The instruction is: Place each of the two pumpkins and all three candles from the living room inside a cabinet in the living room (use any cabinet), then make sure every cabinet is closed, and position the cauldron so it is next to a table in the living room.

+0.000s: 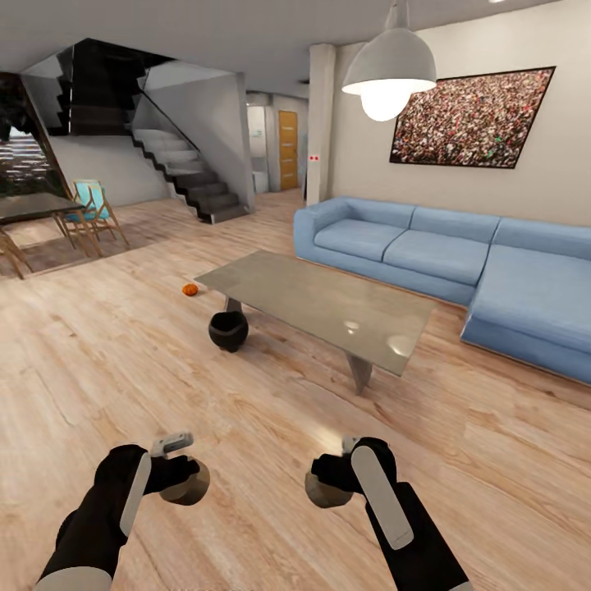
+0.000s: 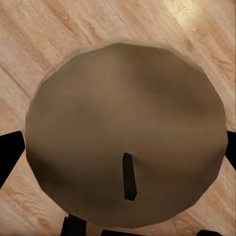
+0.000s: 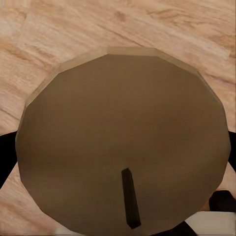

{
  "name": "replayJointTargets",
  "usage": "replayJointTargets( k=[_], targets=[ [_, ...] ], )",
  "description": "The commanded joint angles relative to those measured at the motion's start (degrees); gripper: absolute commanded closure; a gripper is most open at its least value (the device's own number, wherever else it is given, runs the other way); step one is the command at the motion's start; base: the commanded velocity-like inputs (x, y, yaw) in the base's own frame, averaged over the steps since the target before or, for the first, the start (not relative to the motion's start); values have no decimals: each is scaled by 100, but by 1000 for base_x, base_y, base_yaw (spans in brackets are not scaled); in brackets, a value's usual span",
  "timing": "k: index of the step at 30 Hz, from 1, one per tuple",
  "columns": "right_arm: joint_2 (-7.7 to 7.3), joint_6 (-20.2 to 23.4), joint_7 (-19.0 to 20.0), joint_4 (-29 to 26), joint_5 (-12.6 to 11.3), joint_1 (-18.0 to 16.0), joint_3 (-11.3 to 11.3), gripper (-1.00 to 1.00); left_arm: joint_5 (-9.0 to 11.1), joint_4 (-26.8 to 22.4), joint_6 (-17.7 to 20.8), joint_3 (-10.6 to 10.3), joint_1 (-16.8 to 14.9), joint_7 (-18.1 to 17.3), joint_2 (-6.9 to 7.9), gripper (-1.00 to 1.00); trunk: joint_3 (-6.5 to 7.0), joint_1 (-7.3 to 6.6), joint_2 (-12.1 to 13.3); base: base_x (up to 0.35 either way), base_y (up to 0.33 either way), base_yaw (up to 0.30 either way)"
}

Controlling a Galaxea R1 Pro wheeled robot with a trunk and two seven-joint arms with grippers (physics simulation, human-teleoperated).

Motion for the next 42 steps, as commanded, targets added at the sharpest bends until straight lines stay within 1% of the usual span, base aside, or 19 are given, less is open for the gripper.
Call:
replayJointTargets(
  k=[1, 9, 11, 13, 14, 16, 18, 19, 21, 22, 25, 28, 30, 31, 34, 35, 36, 39, 42],
  targets=[
    [0, -4, 2, 18, -3, 0, 0, 100, 4, 3, 0, -1, 0, 1, 1, 100, 19, -23, 41, 0, 0, 288],
    [0, 52, 10, 77, 0, 0, 14, 100, -7, 80, -2, 0, 0, 25, 23, 100, 162, -198, 362, 0, 0, 288],
    [0, 33, 7, 103, 12, 0, 188, 100, -12, 117, -1, 1, 0, 33, 28, 100, 198, -242, 443, 0, 0, 288],
    [0, -7, 11, 323, 35, 0, 468, 100, -21, 260, -19, 12, 0, 54, 33, 100, 234, -286, 523, 0, 0, 288],
    [0, -20, 12, 495, 54, 0, 596, 100, -31, 439, -36, 21, 0, 64, 36, 100, 252, -308, 563, 0, 0, 289],
    [0, -112, 13, 830, 88, 0, 755, 100, -47, 875, -136, 35, 0, 74, 59, 100, 288, -352, 643, 0, 0, 290],
    [0, -440, 14, 1142, 105, 0, 830, 100, -55, 1240, -381, 51, 0, 82, 163, 100, 324, -396, 723, 0, 0, 290],
    [0, -752, 16, 1359, 103, 0, 865, 100, -55, 1485, -571, 60, 0, 88, 260, 100, 342, -418, 763, 0, 0, 291],
    [-145, -1122, 47, 1583, 100, 0, 920, 100, -44, 1859, -762, 69, -4, 94, 403, 100, 378, -462, 844, 0, 0, 292],
    [-201, -1294, 111, 1675, 100, 0, 991, 100, -40, 2018, -852, 70, -6, 96, 468, 100, 396, -484, 884, 0, 0, 292],
    [-285, -1848, 459, 1960, 112, 0, 1293, 100, -40, 2328, -1149, 71, -8, 104, 600, 100, 450, -550, 1004, 0, 0, 292],
    [-306, -2271, 755, 2418, 120, 0, 1486, 100, -36, 2673, -1457, 74, -9, 149, 659, 100, 503, -616, 1124, 0, 0, 292],
    [-313, -2458, 848, 2683, 127, 0, 1601, 100, -33, 3061, -1898, 72, -9, 316, 707, 100, 539, -660, 1205, 0, 0, 293],
    [-318, -2583, 870, 2777, 130, 0, 1657, 100, -30, 3361, -2248, 76, -9, 488, 719, 100, 557, -682, 1245, 0, 0, 293],
    [-318, -2865, 894, 3008, 128, 0, 1727, 100, -20, 4001, -2993, 77, -9, 880, 728, 100, 611, -748, 1365, 0, 0, 293],
    [-316, -2985, 902, 3181, 130, 0, 1742, 100, -17, 4251, -3315, 74, -9, 1029, 725, 100, 629, -769, 1405, 0, 0, 292],
    [-317, -3066, 907, 3288, 131, 0, 1748, 100, -14, 4377, -3491, 73, -9, 1092, 724, 100, 647, -791, 1445, 0, 0, 292],
    [-315, -3320, 1043, 3534, 131, 0, 1756, 100, -10, 4559, -3763, 72, -9, 1176, 709, 100, 701, -857, 1566, 0, 0, 292],
    [-317, -3444, 1624, 3831, 138, 0, 1758, 100, -8, 4620, -3880, 61, -9, 1201, 702, 100, 755, -923, 1686, 0, 0, 292]
  ],
)
